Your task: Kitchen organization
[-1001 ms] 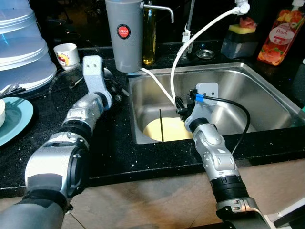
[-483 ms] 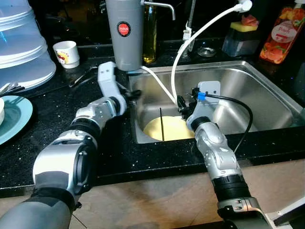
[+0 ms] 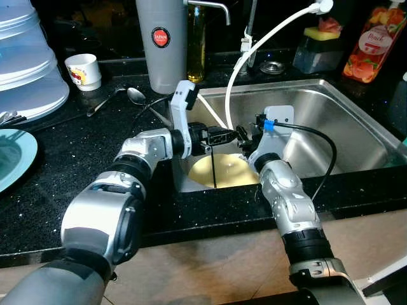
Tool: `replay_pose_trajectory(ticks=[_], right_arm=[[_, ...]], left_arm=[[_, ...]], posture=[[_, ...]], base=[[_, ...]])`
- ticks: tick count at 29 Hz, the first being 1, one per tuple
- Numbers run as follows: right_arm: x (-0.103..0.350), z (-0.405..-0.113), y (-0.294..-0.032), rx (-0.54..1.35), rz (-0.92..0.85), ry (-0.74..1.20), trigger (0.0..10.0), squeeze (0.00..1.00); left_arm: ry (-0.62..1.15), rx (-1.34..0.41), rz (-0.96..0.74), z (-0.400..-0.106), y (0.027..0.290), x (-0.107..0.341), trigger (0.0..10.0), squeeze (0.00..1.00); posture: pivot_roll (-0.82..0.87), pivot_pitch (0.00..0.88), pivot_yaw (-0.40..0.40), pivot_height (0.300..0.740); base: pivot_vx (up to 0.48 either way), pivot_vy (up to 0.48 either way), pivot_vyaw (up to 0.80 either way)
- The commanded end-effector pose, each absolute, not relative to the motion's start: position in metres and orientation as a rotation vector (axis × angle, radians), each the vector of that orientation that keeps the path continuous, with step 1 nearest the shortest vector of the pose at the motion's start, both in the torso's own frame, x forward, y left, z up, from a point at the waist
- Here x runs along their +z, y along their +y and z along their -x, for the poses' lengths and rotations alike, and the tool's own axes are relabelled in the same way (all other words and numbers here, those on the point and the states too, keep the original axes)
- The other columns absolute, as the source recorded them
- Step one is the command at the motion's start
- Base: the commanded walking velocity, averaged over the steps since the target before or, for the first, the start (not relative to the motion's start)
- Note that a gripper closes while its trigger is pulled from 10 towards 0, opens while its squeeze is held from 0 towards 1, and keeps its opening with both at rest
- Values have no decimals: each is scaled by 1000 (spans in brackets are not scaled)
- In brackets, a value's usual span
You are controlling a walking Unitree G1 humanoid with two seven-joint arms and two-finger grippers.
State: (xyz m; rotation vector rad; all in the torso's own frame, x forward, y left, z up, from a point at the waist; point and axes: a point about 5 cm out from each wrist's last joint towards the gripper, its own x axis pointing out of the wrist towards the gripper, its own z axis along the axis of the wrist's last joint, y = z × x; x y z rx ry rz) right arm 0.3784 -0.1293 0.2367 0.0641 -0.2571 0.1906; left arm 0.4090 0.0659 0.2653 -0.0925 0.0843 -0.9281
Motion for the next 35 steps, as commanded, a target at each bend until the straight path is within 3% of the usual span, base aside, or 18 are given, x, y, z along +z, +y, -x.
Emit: replay_pose_trajectory(ticks=[1, 2, 5, 11, 18, 29, 35], right_arm=[[217, -380, -133, 173, -87, -179, 10000, 0], [218, -381, -132, 179, -90, -184, 10000, 0], [219, -381, -130, 184, -93, -186, 10000, 0], [218, -377, -115, 256, -97, -181, 10000, 0], [219, -376, -109, 279, -112, -181, 10000, 0], [219, -374, -104, 310, -126, -186, 10000, 0], [249, -351, -74, 654, -263, -271, 10000, 0]], left_arm=[[45, -741, -9, -416, 78, 263, 10000, 0], [8, -603, -43, -421, 91, 266, 10000, 0], [-16, -513, -58, -423, 103, 268, 10000, 0], [-43, -121, -152, -419, 176, 257, 10000, 0], [59, 89, -187, -392, 221, 229, 10000, 0], [-13, 137, -260, -352, 233, 238, 10000, 0], [2, 166, -397, -331, 238, 248, 10000, 0]], posture=[[-25, 170, 49, 740], [-23, 162, 45, 740], [-22, 160, 46, 740], [-16, 142, 35, 740], [-4, 126, 23, 740], [13, 95, 5, 740], [20, 82, 2, 740]], base=[[0, 0, 0], [0, 0, 0], [0, 0, 0], [0, 0, 0], [0, 0, 0], [0, 0, 0], [0, 0, 0]])
